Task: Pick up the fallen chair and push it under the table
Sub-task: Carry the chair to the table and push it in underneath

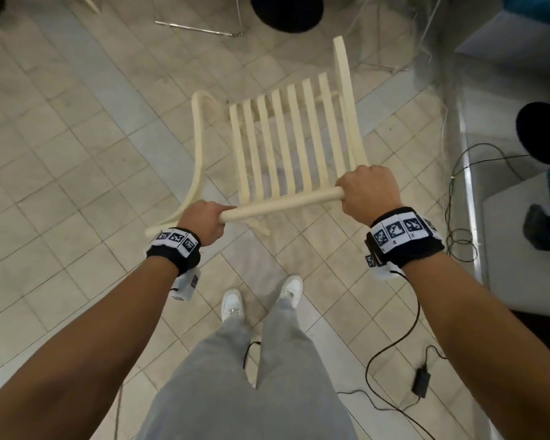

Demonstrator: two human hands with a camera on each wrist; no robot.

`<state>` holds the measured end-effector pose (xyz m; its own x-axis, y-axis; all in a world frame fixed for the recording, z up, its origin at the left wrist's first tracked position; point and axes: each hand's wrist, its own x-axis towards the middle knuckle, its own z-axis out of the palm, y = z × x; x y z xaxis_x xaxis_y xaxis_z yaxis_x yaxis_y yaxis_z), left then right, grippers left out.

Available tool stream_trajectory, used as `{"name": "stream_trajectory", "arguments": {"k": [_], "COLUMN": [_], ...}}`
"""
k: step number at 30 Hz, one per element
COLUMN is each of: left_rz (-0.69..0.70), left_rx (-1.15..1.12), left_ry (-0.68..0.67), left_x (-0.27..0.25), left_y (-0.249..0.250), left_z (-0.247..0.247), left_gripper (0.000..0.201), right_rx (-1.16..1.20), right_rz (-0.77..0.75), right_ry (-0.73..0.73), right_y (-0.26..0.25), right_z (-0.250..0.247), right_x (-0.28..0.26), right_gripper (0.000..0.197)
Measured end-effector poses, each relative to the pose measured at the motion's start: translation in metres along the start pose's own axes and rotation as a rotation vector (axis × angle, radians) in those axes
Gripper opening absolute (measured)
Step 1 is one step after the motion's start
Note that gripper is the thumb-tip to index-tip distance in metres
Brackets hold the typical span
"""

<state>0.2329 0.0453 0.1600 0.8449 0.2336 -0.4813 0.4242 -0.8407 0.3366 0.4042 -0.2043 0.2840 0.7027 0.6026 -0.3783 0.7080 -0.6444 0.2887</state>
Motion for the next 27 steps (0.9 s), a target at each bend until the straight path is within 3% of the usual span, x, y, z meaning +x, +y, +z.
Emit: {"name": "stream_trajectory", "arguments": {"k": [7,12,20,27], "left_rz": [0.116,0.129,0.140,0.101], "left_rx": [0.294,0.415,0.447,0.450], "left_ry": [-0.090,-0.097,-0.056,-0.015], "left_x": [0.031,0.034,0.029,0.045], "left_y": [0.049,0.085,0.082,0.088], "left_z": [-0.037,-0.033,-0.005,-0.010], "left_gripper": [0.036,0.024,0.021,0.020], "right_rx": [0.206,0.356,0.372,0.273], "right_rz": [0.165,0.260,0.301,0.345], "right_ry": [-0.014,-0.044,-0.077,-0.060], "right_y": [0.035,0.040,0.042,0.048], "right_z": [0.078,0.129,0.158,0.164], "right_x": [-0.034,-0.046,-0.035,-0.011], "right_gripper": [0.016,0.021,0.031,0.025]}}
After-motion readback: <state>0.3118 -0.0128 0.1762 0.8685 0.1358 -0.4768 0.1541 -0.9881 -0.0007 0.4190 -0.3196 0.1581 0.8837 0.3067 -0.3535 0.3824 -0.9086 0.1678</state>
